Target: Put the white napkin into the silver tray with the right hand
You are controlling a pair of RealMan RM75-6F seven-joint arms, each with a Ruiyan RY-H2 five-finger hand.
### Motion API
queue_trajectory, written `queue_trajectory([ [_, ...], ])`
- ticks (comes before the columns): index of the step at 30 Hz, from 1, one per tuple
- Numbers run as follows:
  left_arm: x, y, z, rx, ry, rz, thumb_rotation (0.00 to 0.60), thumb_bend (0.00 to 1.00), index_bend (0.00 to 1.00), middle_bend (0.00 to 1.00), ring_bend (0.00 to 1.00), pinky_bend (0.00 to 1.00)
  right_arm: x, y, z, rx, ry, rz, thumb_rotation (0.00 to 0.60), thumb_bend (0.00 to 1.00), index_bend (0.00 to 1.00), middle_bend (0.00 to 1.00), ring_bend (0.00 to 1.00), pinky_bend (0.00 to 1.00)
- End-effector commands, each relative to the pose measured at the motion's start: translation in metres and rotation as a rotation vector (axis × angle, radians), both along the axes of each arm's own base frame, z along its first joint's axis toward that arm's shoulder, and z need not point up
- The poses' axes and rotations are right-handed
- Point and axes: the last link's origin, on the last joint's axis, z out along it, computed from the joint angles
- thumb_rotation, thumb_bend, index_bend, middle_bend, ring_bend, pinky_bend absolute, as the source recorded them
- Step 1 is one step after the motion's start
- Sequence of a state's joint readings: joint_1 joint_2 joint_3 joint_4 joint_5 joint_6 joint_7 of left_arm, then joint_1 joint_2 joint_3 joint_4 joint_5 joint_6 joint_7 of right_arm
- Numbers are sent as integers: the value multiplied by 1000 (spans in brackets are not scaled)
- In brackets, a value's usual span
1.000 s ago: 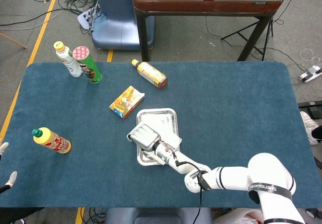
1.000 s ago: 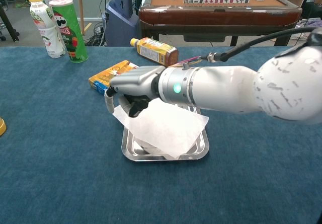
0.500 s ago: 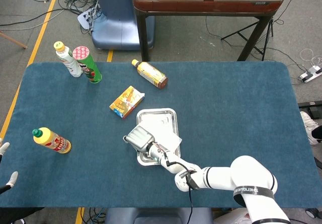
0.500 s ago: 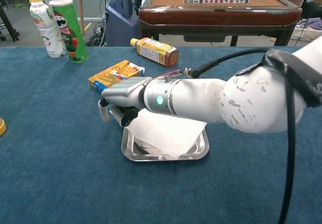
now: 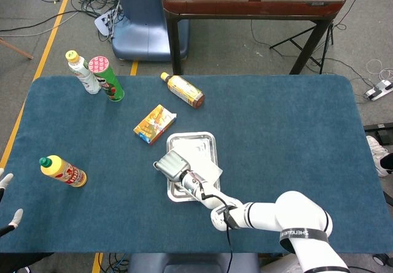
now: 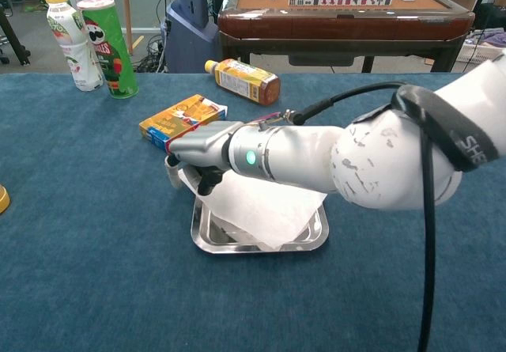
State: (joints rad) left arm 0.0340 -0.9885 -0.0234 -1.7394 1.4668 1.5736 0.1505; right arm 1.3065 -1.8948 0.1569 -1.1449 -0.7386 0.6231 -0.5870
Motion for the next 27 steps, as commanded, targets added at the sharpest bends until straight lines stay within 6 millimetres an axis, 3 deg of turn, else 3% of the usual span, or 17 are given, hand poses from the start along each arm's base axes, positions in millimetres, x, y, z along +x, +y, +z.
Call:
queue_trajectory([
  [1,0,0,0,0,0,0,600,293,116,31,8,0,-2,-2,1,-9,1,-8,600,1000,329,1000,937,1000],
  [27,0,2,-3,-11,-1,-5,600,293,116,31,8,0,-21,-16,20,-75,11,-73,600,1000,329,1000,937,1000],
])
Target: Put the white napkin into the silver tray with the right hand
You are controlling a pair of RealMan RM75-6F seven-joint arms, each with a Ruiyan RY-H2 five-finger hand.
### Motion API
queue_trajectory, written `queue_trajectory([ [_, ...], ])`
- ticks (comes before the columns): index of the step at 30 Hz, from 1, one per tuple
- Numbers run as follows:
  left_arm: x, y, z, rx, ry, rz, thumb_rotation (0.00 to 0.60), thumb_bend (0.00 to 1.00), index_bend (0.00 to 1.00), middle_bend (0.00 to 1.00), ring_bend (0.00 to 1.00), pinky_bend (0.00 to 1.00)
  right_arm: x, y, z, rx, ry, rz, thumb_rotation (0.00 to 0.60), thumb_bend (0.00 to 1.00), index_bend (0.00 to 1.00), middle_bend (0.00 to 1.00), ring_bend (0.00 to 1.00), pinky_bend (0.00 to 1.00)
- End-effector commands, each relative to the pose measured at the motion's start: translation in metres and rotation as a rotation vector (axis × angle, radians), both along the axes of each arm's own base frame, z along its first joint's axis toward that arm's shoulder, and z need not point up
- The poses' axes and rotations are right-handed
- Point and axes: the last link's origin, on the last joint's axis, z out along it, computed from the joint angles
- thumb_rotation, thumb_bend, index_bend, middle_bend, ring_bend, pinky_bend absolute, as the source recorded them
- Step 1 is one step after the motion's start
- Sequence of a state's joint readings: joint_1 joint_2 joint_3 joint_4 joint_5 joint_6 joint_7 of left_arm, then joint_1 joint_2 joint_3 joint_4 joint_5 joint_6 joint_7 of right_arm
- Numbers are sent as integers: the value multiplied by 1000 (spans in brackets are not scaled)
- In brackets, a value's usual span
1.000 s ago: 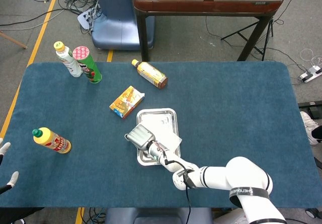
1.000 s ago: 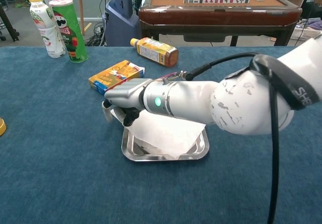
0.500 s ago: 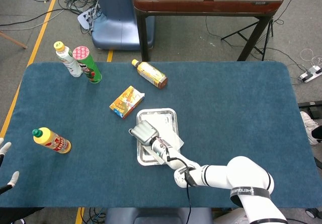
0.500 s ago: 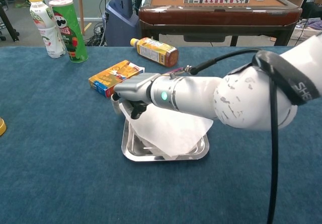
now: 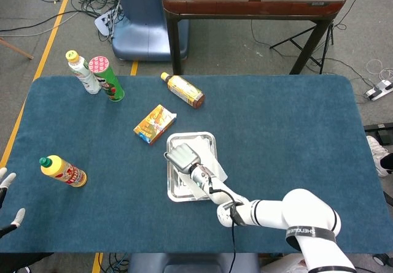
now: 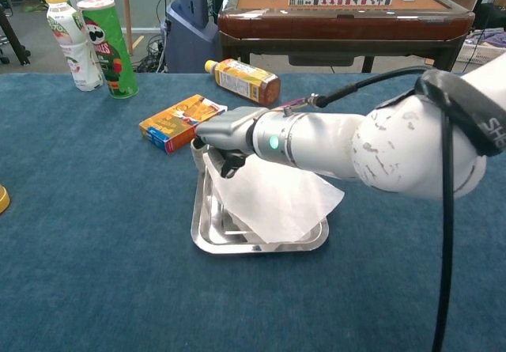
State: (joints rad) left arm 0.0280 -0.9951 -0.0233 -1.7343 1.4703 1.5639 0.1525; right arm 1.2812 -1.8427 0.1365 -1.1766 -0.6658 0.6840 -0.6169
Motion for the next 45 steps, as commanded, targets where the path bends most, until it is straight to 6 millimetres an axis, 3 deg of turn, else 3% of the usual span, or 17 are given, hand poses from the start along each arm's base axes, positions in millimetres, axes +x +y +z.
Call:
queue_trajectory([
  [1,0,0,-1,-2,-1,0,600,293,116,31,8,0,-3,-1,1,-5,4,-6,600,1000,329,1000,937,1000],
  [13,2,0,-1,-5,0,-4,600,293,116,31,8,0,-17,-10,11,-48,18,-40,600,1000,314,1000,937,1000],
  [20,3,1,-2,-7,1,-8,600,293,116,31,7,0,-18,-13,17,-60,-7,-55,600,1000,177,1000,937,1000],
  [27,3,1,-2,-7,3,0,600,293,116,31,7,0,-24,4,48,-9,-63,-7,600,1000,180,1000,941,1000],
  [34,5,2,-2,-10,3,-9,600,293,116,31,8,0,-48,19,84,3,-49,22,600,1000,306,1000,952,1000],
  [45,8,3,-6,-18,4,-17,600,293,116,31,8,0,-110,35,127,-28,53,-24,600,1000,355,1000,954,1000],
])
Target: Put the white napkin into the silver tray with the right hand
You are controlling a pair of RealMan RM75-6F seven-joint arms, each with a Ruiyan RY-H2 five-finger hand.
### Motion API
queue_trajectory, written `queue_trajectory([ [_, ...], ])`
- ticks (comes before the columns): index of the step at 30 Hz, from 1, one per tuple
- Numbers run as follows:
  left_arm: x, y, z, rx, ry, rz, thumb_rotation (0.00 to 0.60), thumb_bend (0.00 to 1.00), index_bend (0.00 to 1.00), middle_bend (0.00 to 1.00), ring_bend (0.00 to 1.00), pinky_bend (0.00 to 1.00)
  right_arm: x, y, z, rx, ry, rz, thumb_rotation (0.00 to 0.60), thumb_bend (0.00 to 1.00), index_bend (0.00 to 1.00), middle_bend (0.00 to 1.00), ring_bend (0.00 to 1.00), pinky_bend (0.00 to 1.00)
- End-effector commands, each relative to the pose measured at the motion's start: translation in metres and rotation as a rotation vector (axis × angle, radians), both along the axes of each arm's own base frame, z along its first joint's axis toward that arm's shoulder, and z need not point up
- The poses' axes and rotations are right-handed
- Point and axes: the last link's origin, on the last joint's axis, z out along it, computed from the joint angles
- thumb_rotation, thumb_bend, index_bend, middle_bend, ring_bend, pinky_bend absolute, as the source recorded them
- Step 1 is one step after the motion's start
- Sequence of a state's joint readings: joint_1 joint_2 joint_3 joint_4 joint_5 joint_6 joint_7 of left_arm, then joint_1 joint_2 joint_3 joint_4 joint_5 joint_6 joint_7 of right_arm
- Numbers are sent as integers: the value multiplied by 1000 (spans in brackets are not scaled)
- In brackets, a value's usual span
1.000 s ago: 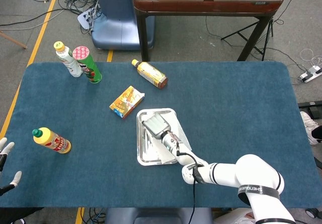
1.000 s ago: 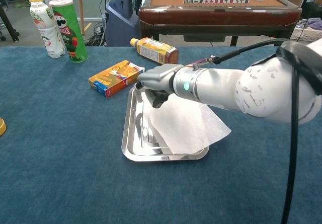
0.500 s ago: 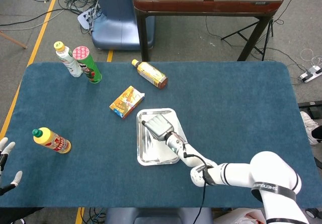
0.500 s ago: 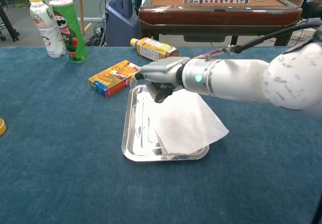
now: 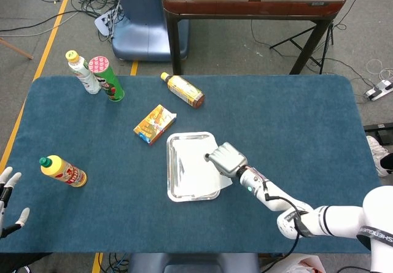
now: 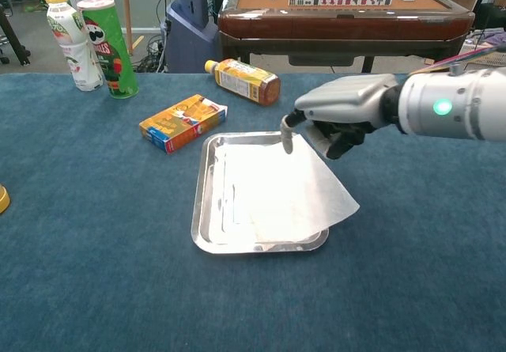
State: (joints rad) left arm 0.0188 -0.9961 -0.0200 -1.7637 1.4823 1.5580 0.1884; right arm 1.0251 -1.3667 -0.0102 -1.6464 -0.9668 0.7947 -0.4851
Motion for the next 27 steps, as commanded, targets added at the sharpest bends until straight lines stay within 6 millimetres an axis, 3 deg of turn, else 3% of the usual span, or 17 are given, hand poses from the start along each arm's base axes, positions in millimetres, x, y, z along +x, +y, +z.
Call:
queue_trajectory([
  [1,1,1,-1,-4,-1,-5,600,294,116,31,8,0,-19,5,11,-13,23,-33,600,1000,356,1000,954,1000],
  [13,4,1,-6,-12,-4,-12,600,293,116,31,8,0,-59,20,21,6,96,-92,600,1000,367,1000,955,1000],
  [27,4,-1,-6,-9,-3,-5,600,293,116,31,7,0,-57,31,5,70,94,-66,600,1000,369,1000,959,1000],
])
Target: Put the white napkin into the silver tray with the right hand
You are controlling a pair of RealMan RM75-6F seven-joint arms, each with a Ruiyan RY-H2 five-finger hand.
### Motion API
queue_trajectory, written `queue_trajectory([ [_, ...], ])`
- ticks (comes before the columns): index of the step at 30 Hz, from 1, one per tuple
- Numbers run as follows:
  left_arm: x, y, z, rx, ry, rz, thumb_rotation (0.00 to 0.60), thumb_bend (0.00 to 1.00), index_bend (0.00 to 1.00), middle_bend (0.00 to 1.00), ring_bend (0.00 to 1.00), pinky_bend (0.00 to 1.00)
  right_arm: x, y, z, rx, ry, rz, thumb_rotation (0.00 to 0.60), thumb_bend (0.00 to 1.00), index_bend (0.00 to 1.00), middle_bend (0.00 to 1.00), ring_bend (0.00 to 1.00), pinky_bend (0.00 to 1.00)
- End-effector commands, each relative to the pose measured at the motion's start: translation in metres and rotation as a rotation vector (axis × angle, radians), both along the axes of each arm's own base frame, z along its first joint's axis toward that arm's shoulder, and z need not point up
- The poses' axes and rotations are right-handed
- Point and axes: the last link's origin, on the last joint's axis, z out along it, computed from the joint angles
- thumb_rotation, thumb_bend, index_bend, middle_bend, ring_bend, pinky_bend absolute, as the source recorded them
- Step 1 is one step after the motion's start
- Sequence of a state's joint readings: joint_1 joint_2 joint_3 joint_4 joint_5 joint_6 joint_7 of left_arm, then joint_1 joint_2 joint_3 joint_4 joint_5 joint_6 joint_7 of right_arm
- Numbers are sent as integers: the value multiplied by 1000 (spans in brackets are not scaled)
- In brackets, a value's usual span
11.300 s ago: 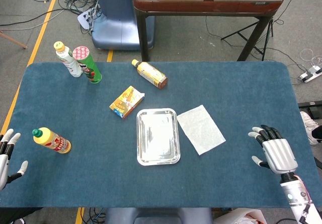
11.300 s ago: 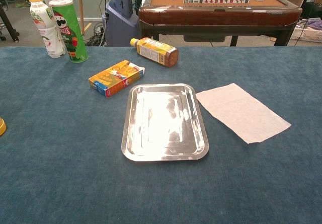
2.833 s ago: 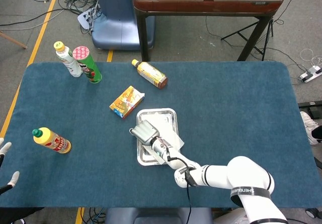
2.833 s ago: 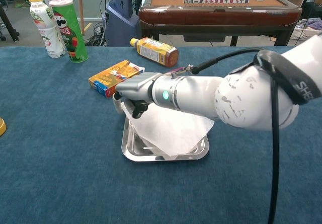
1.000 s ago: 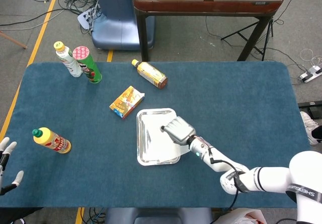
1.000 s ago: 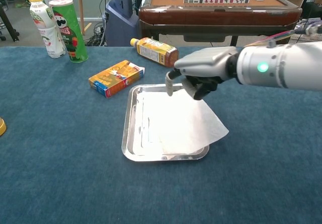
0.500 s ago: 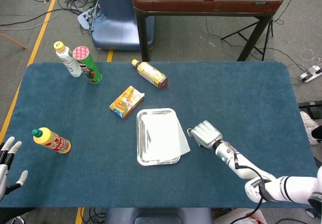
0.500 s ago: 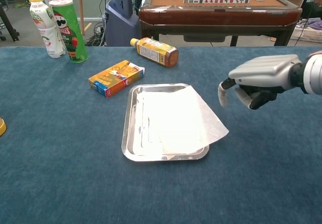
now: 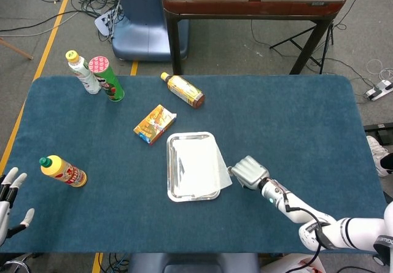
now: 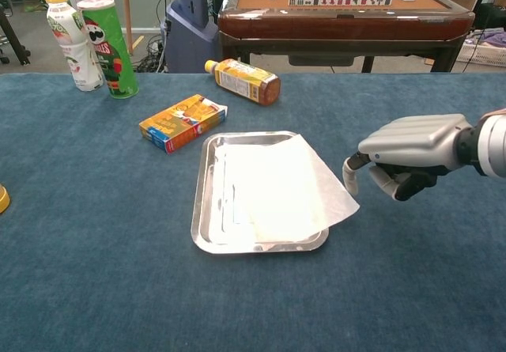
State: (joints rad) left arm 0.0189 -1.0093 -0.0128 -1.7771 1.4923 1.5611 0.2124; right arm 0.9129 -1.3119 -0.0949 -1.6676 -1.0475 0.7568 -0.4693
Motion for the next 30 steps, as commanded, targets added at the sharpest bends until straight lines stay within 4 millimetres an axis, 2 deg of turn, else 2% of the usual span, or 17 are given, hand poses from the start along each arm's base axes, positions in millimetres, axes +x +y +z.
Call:
queue_trajectory([
  [1,0,0,0,-1,-1,1,600,293,116,31,7,0,2,1,-1,6,-5,5,600,1000,369,1000,959,1000],
  [30,-4,-1,2,6,-1,7,600,293,116,31,7,0,20,4,-22,46,-30,42,600,1000,369,1000,959,1000],
])
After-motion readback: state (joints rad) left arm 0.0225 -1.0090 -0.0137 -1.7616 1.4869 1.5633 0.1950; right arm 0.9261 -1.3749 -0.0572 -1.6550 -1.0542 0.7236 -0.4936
